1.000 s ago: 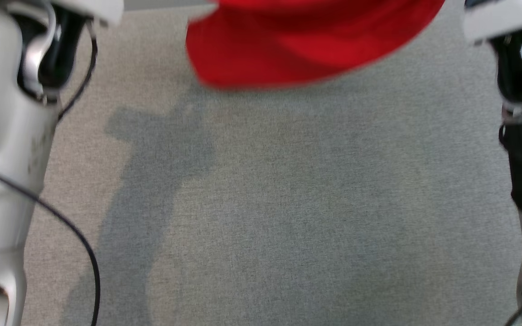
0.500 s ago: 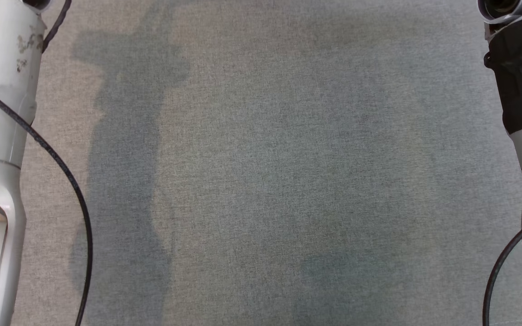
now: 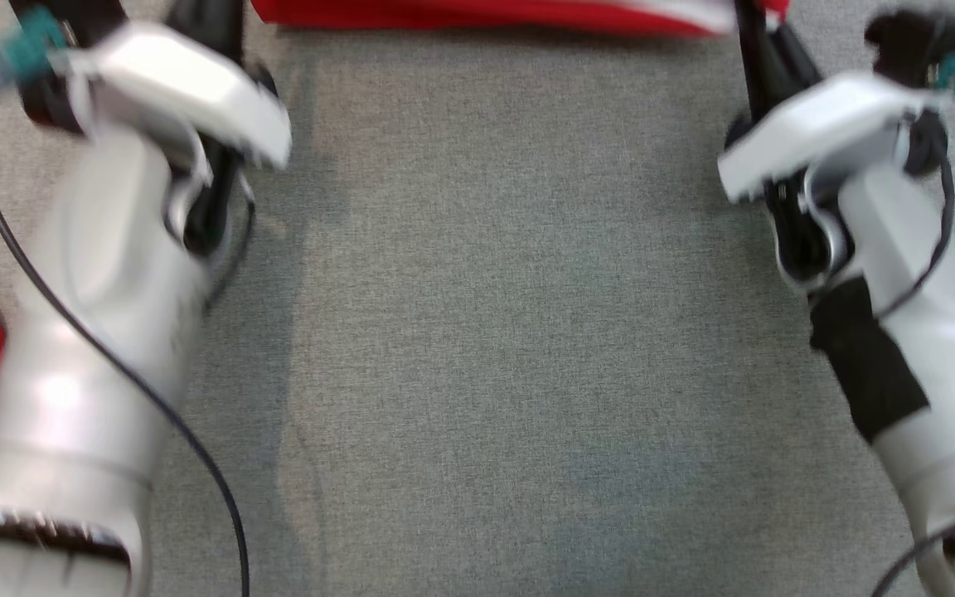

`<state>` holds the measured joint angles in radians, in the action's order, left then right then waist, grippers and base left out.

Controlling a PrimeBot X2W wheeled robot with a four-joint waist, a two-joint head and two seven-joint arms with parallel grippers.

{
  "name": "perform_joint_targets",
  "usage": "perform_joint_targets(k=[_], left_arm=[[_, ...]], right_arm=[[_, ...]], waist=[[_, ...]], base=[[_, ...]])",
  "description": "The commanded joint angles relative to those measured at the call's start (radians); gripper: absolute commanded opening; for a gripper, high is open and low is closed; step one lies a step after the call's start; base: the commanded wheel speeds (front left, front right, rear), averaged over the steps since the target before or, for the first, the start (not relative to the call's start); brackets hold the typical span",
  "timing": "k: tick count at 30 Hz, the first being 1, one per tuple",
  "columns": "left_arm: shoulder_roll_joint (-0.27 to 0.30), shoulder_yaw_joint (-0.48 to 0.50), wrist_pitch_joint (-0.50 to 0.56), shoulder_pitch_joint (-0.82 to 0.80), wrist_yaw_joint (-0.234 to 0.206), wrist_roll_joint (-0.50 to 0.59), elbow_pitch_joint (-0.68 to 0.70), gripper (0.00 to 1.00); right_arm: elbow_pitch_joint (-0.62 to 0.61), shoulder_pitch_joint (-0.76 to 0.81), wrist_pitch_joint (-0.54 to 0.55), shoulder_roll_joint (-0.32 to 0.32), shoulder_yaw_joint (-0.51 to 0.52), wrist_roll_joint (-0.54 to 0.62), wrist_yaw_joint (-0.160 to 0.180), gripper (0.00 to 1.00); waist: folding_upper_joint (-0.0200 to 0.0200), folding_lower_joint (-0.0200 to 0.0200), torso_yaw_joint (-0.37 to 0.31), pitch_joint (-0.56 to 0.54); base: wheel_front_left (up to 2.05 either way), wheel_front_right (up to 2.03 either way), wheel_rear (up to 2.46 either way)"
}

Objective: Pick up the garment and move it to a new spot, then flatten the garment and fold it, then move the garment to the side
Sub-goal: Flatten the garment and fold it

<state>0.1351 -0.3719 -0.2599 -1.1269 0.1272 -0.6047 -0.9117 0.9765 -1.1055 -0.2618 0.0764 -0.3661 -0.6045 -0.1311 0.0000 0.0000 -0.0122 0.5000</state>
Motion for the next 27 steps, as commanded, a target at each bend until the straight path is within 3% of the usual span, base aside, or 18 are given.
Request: perform_joint_targets(k=[1,7,14,21,27], left_arm=[[0.003,0.011,-0.002,0.063,0.003,0.016,0.034,0.00],[0.020,0.044,-0.003,0.406,-0.002,0.109,0.278,0.00],[0.047,0.064,0.008,0.714,-0.037,0.110,0.530,0.00],[0.095,0.100,0.106,1.005,-0.157,0.078,0.847,0.00],[0.121,0.106,0.197,1.172,-0.255,0.085,1.084,0.00]], right_arm=[[-0.031,0.050,-0.006,0.022,-0.004,-0.024,0.001,0.00],[-0.222,0.368,-0.005,0.075,-0.080,-0.110,0.000,0.00],[-0.405,0.632,-0.005,0.103,-0.058,-0.152,0.000,0.00],[-0.533,0.852,0.007,0.130,0.001,-0.139,0.001,0.00],[-0.676,1.025,0.081,0.111,0.090,-0.085,0.002,0.00]], waist=[[0.0000,0.0000,0.006,-0.008],[0.0000,0.0000,0.006,-0.084],[0.0000,0.0000,-0.006,-0.168],[0.0000,0.0000,-0.016,-0.246],[0.0000,0.0000,-0.015,-0.278]], base=[[0.00,0.00,0.00],[0.00,0.00,0.00],[0.00,0.00,0.00],[0.00,0.00,0.00],[0.00,0.00,0.00]])
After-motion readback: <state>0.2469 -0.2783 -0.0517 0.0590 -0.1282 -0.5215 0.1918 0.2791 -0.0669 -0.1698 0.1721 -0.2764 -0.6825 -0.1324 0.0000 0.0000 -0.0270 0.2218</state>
